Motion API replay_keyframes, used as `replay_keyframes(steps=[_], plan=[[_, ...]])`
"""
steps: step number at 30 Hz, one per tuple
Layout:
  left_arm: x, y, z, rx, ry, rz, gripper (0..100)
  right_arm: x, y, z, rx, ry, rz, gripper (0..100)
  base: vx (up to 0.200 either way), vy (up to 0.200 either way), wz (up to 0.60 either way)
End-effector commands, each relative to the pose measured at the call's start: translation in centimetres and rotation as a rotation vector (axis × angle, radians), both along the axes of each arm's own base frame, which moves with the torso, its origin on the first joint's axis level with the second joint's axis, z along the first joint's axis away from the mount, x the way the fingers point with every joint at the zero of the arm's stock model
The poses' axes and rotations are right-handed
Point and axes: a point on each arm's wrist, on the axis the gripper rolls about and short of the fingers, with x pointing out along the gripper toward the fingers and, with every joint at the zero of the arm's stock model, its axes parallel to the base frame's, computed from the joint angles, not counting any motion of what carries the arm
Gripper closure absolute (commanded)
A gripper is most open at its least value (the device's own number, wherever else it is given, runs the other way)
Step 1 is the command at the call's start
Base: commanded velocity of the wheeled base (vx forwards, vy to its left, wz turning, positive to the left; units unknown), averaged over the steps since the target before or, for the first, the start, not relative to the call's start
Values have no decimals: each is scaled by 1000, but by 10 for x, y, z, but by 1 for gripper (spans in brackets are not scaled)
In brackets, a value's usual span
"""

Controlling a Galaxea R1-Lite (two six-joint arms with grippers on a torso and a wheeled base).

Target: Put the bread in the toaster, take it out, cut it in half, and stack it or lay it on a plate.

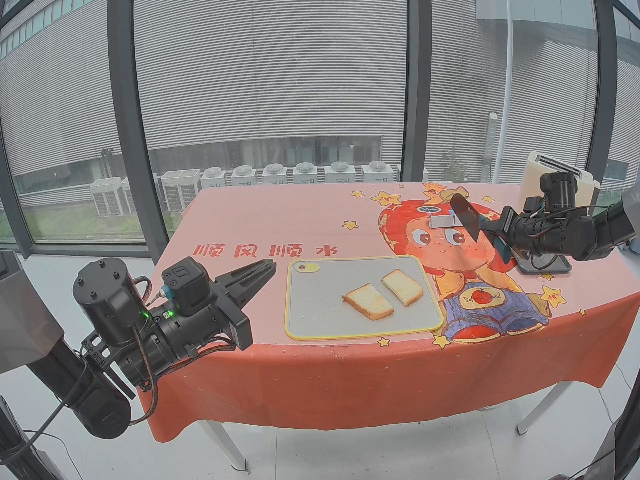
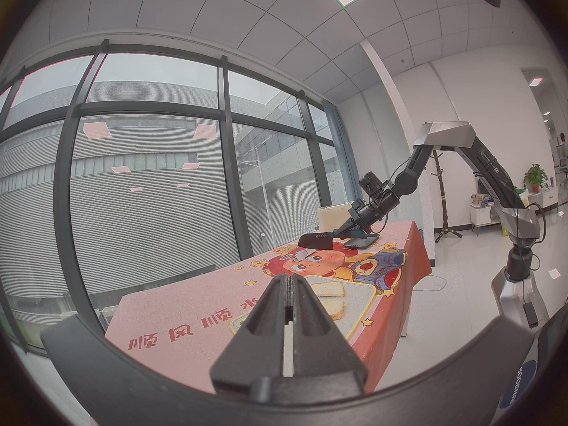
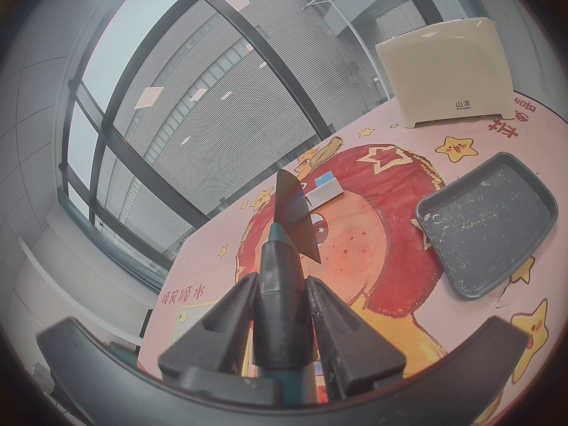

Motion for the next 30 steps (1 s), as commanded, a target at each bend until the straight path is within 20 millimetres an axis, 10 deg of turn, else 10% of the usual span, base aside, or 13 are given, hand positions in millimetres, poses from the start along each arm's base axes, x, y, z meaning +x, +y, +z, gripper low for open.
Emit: replay_keyframes(steps=[1,30], plan=[[0,0,1,-7,-14,-2,100,0,0,-1,0,1,1,100,0,0,0],[0,-1,0,-3,-14,-1,100,4,0,-13,-14,25,5,100,0,0,0]])
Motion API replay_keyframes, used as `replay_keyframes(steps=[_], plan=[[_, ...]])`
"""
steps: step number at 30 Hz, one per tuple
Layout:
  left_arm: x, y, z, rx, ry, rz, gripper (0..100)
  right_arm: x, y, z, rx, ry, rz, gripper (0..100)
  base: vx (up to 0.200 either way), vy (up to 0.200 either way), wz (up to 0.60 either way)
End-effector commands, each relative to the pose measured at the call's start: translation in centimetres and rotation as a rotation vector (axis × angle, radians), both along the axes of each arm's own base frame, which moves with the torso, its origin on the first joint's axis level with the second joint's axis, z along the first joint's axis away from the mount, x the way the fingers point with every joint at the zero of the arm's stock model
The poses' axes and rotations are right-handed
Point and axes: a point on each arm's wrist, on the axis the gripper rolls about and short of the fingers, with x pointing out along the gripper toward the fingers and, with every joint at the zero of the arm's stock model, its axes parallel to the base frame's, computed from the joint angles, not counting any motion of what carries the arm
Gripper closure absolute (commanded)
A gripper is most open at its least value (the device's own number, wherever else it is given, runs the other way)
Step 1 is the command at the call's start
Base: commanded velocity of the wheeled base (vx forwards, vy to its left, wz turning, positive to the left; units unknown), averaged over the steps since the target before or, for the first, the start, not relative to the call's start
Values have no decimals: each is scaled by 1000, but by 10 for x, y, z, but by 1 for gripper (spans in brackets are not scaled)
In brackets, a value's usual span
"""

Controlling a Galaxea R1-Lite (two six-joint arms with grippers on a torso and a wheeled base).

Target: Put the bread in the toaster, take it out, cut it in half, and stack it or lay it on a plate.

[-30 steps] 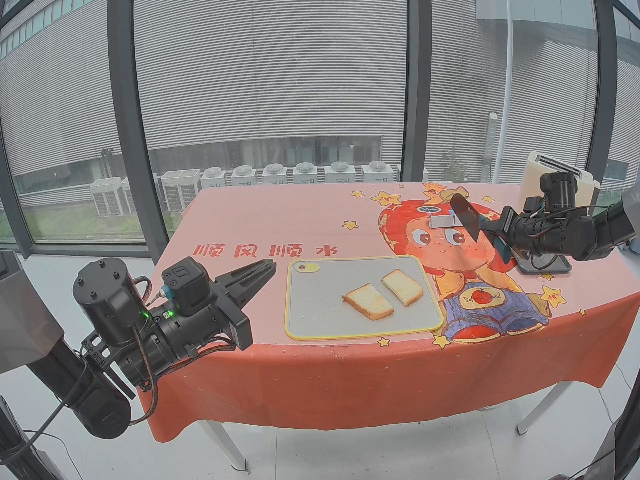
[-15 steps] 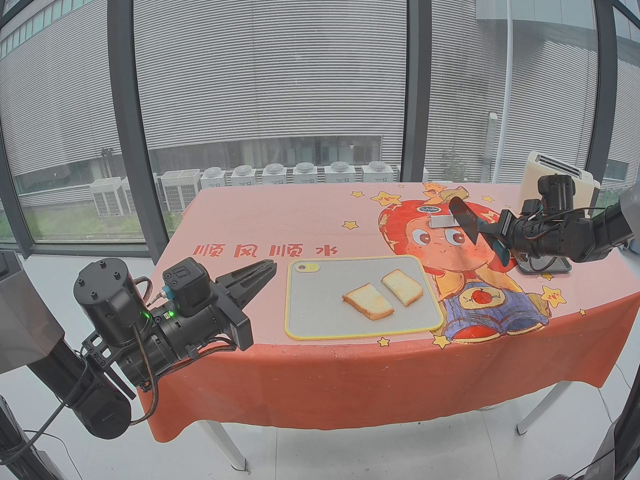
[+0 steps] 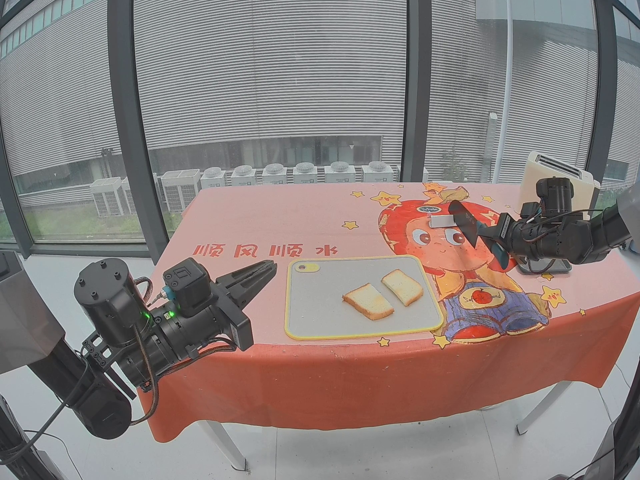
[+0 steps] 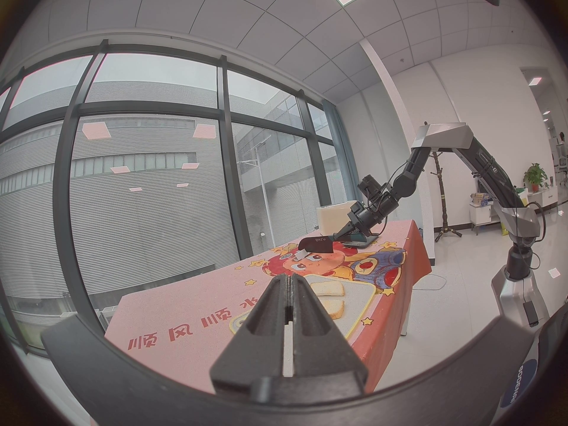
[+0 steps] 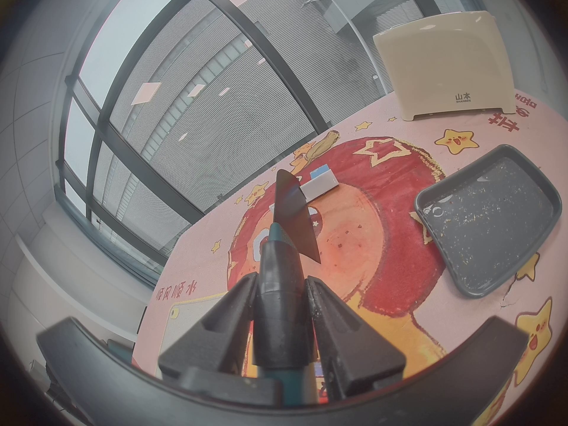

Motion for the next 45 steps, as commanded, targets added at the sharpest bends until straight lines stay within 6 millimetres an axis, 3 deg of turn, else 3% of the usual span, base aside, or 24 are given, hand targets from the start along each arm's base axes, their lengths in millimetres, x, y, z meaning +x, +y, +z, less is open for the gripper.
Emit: replay_keyframes(steps=[1,31,32,45], plan=[[0,0,1,-8,-14,0,100,0,0,-1,0,3,1,100,0,0,0],[0,0,1,-6,-11,0,100,3,1,-10,0,22,2,100,0,0,0],[0,0,1,-6,-11,0,100,3,0,-10,0,22,1,0,0,0,0],[0,0,1,-6,-11,0,100,4,0,-13,0,20,-1,0,0,0,0]])
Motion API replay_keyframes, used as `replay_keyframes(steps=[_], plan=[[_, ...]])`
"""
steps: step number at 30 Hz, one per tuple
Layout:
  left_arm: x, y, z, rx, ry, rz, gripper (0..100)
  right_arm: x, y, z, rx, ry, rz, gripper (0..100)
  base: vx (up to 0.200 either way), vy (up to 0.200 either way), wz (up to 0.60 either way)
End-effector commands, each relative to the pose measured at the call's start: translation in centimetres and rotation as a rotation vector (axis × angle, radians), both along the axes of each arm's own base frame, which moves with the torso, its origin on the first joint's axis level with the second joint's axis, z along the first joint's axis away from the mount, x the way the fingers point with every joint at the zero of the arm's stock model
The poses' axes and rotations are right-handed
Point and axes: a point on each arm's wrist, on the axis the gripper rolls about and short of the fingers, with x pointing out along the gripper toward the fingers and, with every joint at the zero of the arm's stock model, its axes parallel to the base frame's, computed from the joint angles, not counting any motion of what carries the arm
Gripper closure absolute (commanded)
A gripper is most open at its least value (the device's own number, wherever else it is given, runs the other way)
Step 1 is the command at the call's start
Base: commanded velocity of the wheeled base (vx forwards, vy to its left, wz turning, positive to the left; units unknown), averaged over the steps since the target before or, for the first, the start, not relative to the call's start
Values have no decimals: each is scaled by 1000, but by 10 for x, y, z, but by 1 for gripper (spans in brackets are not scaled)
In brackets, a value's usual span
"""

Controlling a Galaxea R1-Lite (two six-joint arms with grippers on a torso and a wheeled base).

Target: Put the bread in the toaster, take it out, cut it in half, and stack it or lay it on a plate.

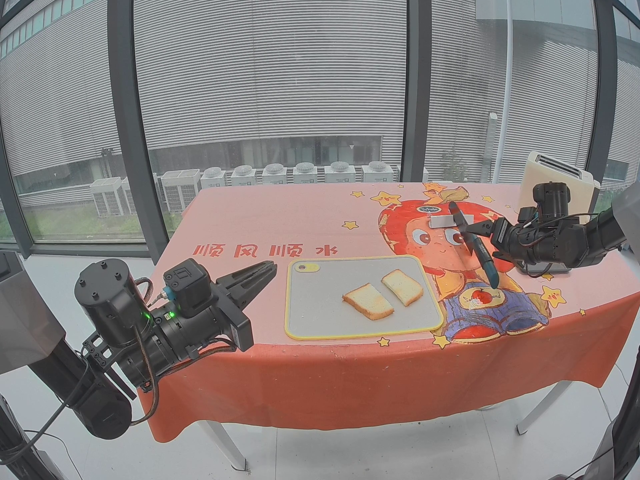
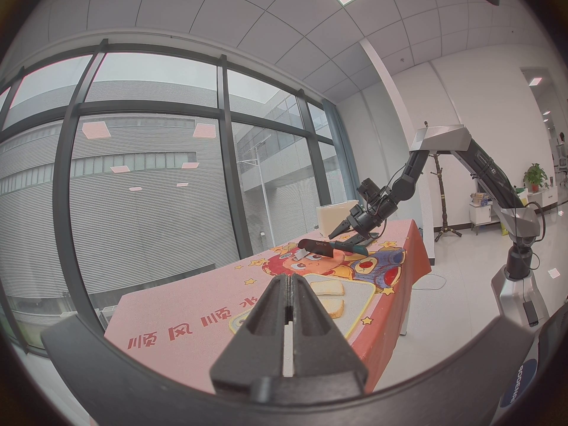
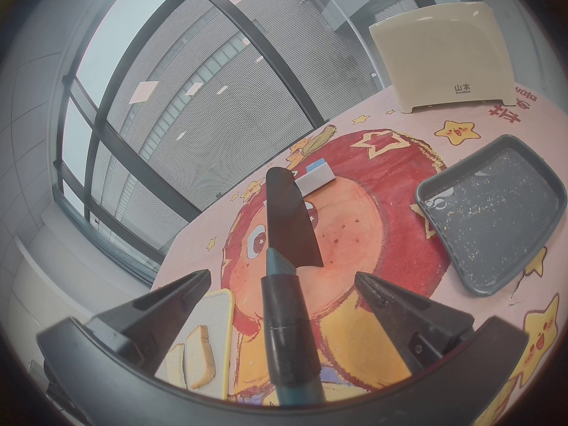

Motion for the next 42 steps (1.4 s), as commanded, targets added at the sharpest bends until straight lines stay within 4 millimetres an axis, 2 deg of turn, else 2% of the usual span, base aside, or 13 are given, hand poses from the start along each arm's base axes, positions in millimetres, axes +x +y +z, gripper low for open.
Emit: replay_keyframes(steps=[1,25,30,36,42], plan=[[0,0,1,-7,-14,0,100,0,0,-2,0,3,0,0,0,0,0],[-1,0,0,-4,-8,-2,100,-3,3,7,-23,-9,-21,0,0,0,0],[-5,-5,1,-5,-10,-23,100,-11,3,14,-69,-27,-9,0,0,0,0],[-5,-5,0,-3,-6,-25,100,-16,8,13,-136,-27,-33,0,0,0,0],[-6,-5,1,-3,-9,-25,100,-29,13,23,-203,-48,-33,0,0,0,0]])
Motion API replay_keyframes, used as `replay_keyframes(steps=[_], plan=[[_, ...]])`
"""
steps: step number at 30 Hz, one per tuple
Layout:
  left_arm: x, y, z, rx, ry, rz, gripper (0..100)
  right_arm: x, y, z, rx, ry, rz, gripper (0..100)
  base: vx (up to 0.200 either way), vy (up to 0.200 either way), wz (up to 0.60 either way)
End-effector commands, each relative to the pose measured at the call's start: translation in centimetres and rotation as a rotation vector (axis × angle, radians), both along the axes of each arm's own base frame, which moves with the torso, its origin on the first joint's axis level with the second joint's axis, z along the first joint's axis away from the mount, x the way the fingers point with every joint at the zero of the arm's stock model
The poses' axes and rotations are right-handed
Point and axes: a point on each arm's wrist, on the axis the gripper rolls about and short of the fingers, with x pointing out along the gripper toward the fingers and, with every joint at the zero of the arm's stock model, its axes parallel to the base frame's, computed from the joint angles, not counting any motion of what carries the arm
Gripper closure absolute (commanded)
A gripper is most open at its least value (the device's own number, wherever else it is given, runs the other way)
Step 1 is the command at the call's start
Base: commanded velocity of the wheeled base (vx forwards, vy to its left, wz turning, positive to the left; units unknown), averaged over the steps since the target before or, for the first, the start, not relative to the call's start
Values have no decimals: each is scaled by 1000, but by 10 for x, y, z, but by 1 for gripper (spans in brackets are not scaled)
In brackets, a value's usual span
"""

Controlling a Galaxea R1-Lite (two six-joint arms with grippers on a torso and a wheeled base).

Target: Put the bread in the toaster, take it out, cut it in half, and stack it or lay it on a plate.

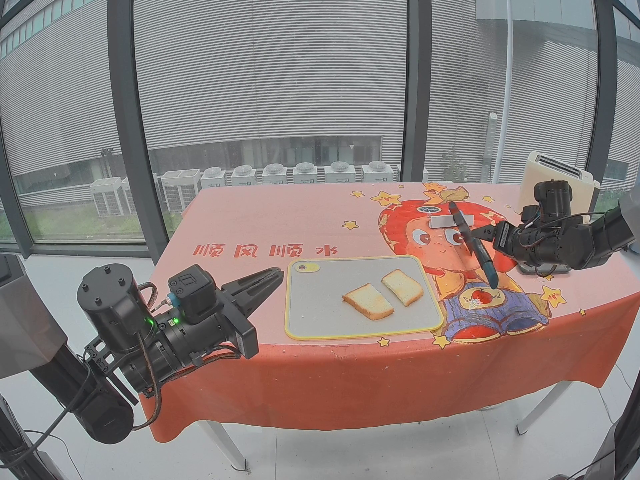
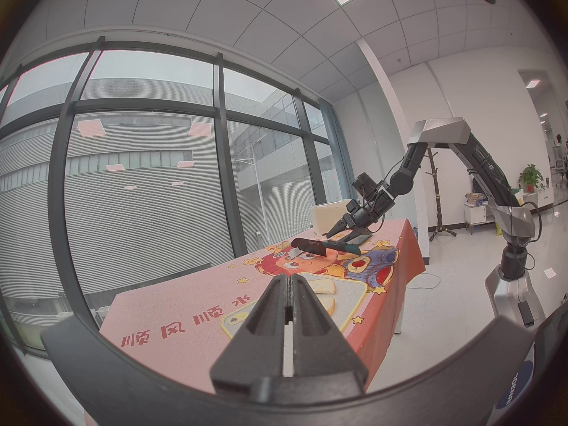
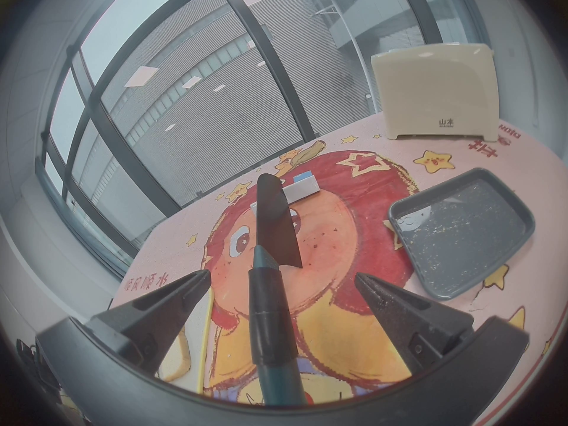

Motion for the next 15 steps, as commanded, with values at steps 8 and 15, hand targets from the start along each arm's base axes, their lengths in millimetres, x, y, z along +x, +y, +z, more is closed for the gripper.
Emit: replay_keyframes(steps=[8,15], plan=[[0,1,2,-10,-17,2,100,-20,7,15,-82,-25,-15,0,0,0,0],[-1,2,5,-12,-26,5,100,-35,13,23,-133,-40,10,0,0,0,0]])
